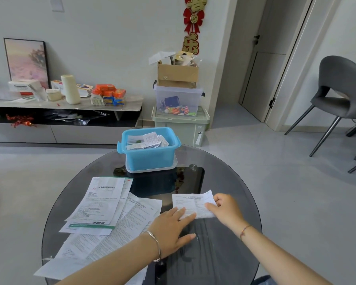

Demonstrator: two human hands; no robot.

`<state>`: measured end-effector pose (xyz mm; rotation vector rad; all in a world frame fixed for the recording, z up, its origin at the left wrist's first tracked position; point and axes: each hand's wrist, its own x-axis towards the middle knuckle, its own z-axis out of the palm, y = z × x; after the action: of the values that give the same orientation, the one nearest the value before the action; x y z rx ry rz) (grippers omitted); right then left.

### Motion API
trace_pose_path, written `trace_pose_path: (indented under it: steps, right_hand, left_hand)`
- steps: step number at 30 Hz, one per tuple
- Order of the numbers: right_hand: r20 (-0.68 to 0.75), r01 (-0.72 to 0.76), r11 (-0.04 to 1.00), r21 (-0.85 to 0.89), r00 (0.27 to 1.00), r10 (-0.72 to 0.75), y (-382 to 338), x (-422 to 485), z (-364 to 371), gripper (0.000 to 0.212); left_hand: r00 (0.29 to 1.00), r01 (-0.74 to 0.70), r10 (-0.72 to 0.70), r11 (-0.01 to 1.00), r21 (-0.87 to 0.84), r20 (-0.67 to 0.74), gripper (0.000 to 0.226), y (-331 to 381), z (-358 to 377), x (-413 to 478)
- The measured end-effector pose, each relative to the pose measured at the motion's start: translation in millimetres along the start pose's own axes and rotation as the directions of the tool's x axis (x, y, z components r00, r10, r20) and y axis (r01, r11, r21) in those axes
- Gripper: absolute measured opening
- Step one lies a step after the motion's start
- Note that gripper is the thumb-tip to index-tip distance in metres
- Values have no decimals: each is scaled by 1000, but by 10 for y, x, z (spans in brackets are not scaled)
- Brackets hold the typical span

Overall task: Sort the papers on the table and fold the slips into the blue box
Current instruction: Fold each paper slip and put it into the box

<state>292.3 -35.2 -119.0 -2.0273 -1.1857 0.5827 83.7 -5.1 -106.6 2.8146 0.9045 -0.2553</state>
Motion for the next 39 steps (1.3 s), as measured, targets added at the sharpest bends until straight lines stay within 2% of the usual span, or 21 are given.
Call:
trace_pose_path:
  steps: [3, 6, 7, 9, 12, 16, 21, 25, 28, 35, 37, 39]
  right_hand:
    - [-27, 14, 1000, -19, 1000, -14, 4, -51, 10, 18]
    - [-96, 129, 983, -132, 985, -142, -17, -165, -30, 32]
    - [-117, 213, 950, -227, 963, -244, -15, -200, -48, 34]
    - [-127, 402, 825, -397, 866, -483, 6, -272, -68, 26]
    - [-41, 586, 657, -474, 730, -682, 32, -395, -80, 23]
    - [179, 690, 536, -487, 679, -712, 71, -507, -24, 27]
    - [223, 730, 434, -528, 612, -759, 145, -537, -7, 30]
    - [227, 717, 410, -563, 612, -757, 155, -547, -23, 31]
    - [200, 686, 440, -579, 643, -739, 192, -518, -61, 27]
    - [127, 615, 509, -603, 703, -700, 282, -550, -268, 30]
    - [101, 584, 532, -613, 726, -680, 310, -551, -328, 34]
    - [90, 562, 567, -603, 753, -652, 320, -558, -369, 35]
  left_hand:
    - [1000, -18, 17, 998, 52, 13, 60, 3, -10, -17]
    - [999, -26, 23, 996, 85, 27, 60, 5, -33, -23]
    - [999, -30, 27, 996, 89, 29, 61, 7, -44, -24]
    - [999, -35, 31, 995, 98, 40, 64, 7, -61, -31]
    - [998, -35, 30, 994, 105, 47, 74, 19, -95, -25]
    - [999, -24, 20, 995, 100, 39, 61, 36, -87, -33]
    - [999, -16, 13, 995, 101, 34, 62, 62, -101, -28]
    - [999, -27, 23, 993, 114, 32, 82, 78, -81, -35]
    - [999, -16, 13, 994, 109, 29, 69, 87, -82, -41]
    - [999, -29, 25, 996, 81, 43, 96, 144, -97, -37]
    - [999, -20, 17, 998, 62, 41, 97, 153, -104, -39]
    - [999, -4, 2, 998, 57, 40, 89, 157, -93, -59]
